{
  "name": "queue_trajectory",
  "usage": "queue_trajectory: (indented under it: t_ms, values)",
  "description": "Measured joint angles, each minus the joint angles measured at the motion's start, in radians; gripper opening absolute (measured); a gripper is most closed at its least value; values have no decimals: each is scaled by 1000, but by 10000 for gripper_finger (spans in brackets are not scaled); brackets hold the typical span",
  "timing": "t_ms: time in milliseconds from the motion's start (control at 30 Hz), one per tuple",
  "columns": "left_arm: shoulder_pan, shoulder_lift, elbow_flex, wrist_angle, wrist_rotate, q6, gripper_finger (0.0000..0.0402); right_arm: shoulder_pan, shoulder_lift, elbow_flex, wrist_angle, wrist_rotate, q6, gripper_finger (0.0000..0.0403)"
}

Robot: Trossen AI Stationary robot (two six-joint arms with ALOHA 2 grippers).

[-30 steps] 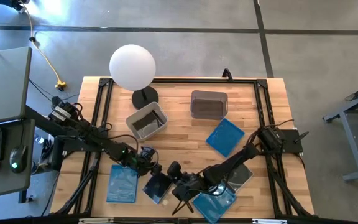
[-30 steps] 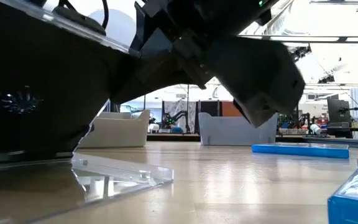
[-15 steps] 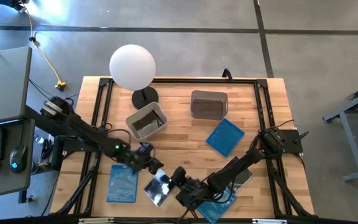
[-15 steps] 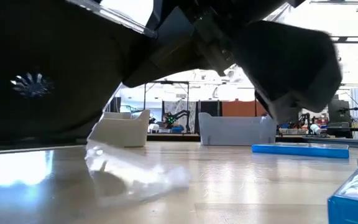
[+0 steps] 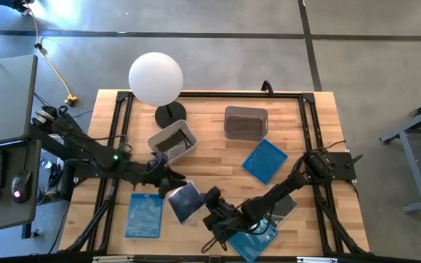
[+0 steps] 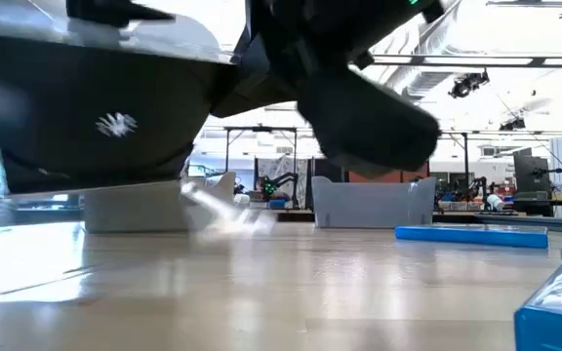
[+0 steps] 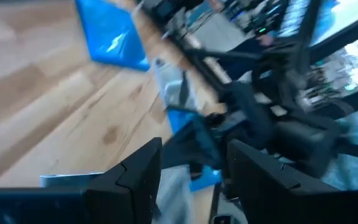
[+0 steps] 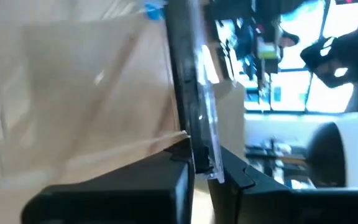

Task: Pick & place jewel cases by type
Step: Put the left black CD case into the gray bin

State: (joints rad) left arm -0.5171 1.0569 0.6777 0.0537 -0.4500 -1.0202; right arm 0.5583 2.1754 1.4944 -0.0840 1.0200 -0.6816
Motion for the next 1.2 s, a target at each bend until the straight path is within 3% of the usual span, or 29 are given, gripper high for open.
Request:
queue_trajectory:
  t_ms: [167, 367, 600, 833, 933, 1200]
  values:
    - [0, -83, 0, 4, -14, 108, 182, -28, 0, 0, 0, 99, -22, 34]
    - [0, -143, 0, 2, -14, 254, 182, -83, 0, 0, 66, 140, -92, 13]
    - [0, -157, 0, -5, -11, 283, 182, -156, 0, 0, 191, 196, -248, 34]
    - [0, -158, 0, -4, 16, 283, 182, -225, 0, 0, 293, 204, -402, 15]
    - [0, -158, 0, -4, 16, 283, 182, -254, -2, 0, 331, 188, -453, 19]
    - [0, -158, 0, -4, 39, 283, 182, -339, -9, 2, 522, 9, -602, 30]
